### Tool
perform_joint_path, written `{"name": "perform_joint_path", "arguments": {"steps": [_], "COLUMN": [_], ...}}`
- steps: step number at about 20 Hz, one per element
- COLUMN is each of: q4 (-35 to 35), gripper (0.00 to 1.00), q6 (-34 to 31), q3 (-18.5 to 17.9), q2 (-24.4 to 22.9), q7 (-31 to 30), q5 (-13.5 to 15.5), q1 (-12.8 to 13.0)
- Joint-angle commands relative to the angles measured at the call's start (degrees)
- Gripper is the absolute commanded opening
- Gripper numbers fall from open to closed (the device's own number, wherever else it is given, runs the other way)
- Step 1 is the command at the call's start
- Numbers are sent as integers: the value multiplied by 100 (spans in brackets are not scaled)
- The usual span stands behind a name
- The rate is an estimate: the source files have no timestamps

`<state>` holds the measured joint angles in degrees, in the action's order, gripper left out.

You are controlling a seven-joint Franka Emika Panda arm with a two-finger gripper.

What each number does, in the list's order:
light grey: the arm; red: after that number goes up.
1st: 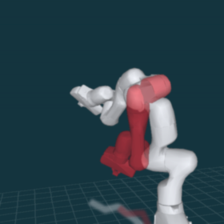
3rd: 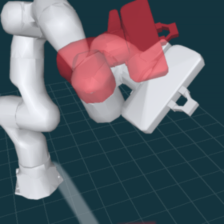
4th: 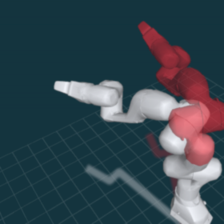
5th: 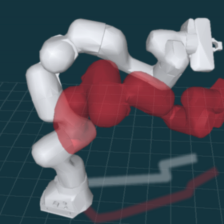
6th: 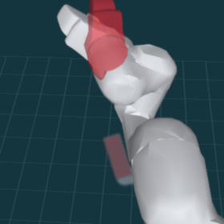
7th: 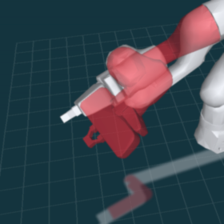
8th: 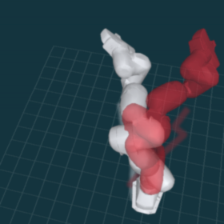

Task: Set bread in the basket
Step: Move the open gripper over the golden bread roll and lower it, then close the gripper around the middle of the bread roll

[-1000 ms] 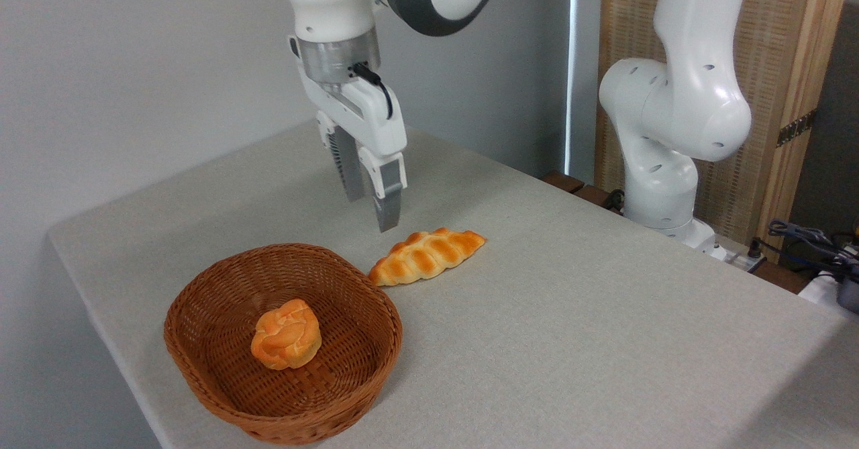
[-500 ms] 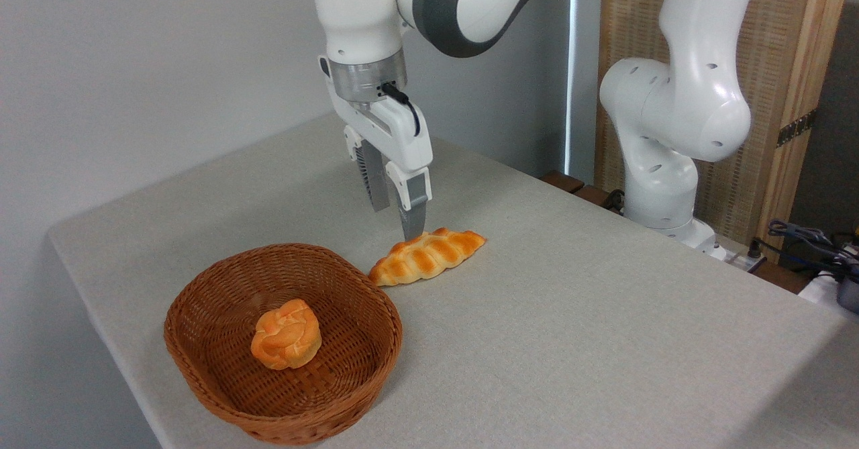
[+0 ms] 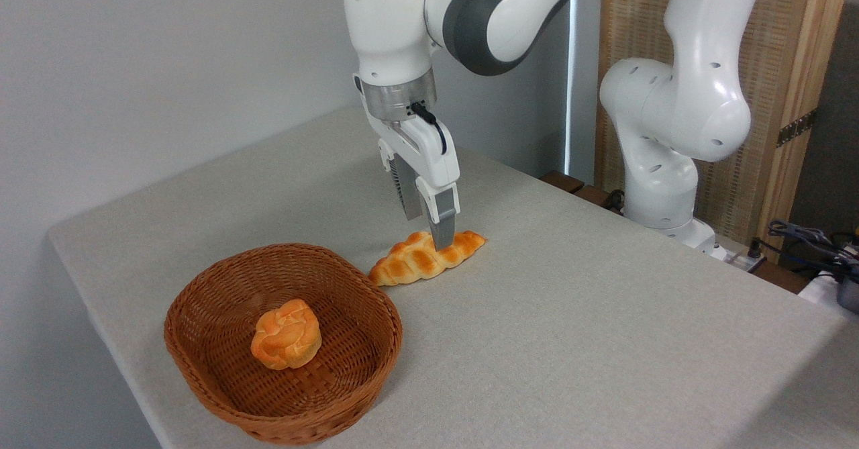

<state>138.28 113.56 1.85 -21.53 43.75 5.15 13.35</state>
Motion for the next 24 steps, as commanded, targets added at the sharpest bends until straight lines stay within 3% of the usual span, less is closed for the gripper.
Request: {"name": "perform_joint_path", "arguments": {"steps": [1, 10, 17, 18, 22, 24], "q4": [199, 516, 551, 551, 560, 560], "gripper": [100, 100, 99, 94, 54, 50], "q6": [228, 912, 1089, 1098, 1150, 1159], "q3": [-71, -71, -80, -71, -71, -71], "q2": [-141, -53, 96, 114, 132, 132], "q7": [72, 178, 292, 301, 327, 327], "q5": [-40, -49, -49, -49, -49, -49], "q1": [133, 141, 141, 141, 141, 141]}}
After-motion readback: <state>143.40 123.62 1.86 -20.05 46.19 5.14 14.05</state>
